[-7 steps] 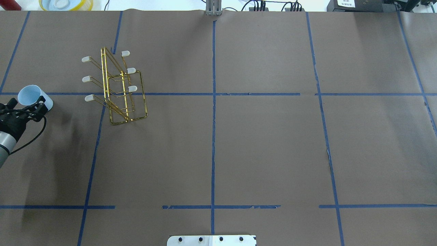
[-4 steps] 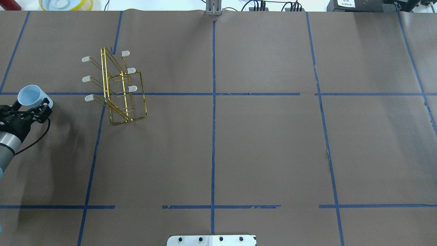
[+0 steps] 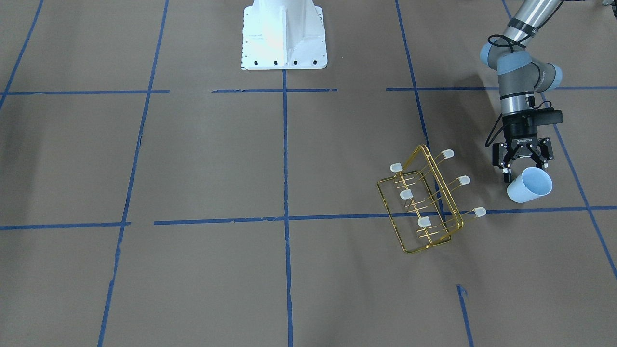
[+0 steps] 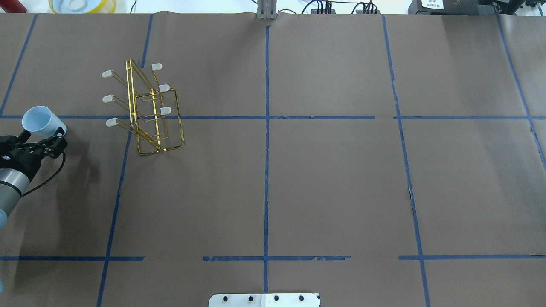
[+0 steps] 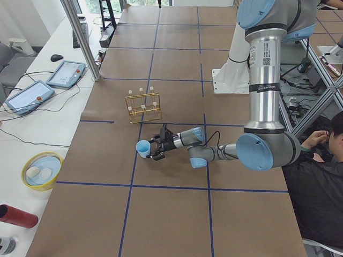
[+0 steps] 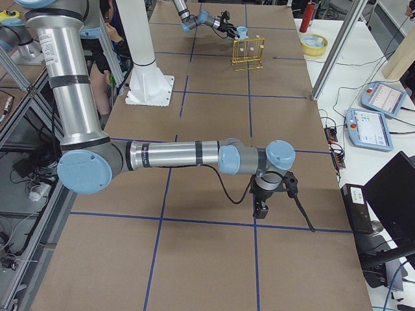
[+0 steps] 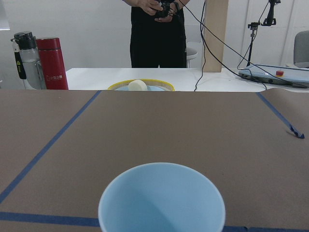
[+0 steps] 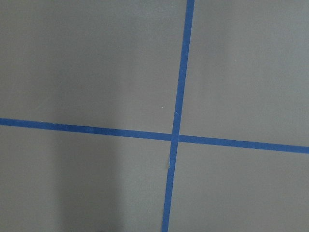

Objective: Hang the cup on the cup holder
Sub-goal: 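Close the left gripper on the rim of the light blue cup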

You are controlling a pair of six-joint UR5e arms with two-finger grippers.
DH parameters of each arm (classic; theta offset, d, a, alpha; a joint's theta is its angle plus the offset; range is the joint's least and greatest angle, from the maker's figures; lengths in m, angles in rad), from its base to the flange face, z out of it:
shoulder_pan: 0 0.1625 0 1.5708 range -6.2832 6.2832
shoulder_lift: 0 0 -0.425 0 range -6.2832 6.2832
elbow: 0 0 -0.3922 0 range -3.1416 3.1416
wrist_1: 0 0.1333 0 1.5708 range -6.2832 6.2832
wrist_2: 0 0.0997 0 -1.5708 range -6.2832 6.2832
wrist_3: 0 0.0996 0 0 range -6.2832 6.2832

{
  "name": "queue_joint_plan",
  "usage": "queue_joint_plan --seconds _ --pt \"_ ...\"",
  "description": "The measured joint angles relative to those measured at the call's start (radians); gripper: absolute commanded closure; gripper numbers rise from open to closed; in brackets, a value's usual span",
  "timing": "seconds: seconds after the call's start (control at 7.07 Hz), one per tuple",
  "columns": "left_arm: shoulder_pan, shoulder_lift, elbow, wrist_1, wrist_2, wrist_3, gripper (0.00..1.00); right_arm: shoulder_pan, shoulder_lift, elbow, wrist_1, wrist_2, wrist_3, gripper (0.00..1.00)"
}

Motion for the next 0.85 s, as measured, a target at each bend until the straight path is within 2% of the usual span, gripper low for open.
queue_joint_plan --seconds 0.42,0.85 --pt "-0.009 -0.013 0.013 -0.003 -0.016 0.0 0.0 0.0 0.0 0.0 0.0 0.0 0.0 0.0" --pt "-0.07 -0.049 0.024 0.003 -0.078 0.005 0.0 0.0 0.0 0.0 0.0 0.0 0.0 0.0"
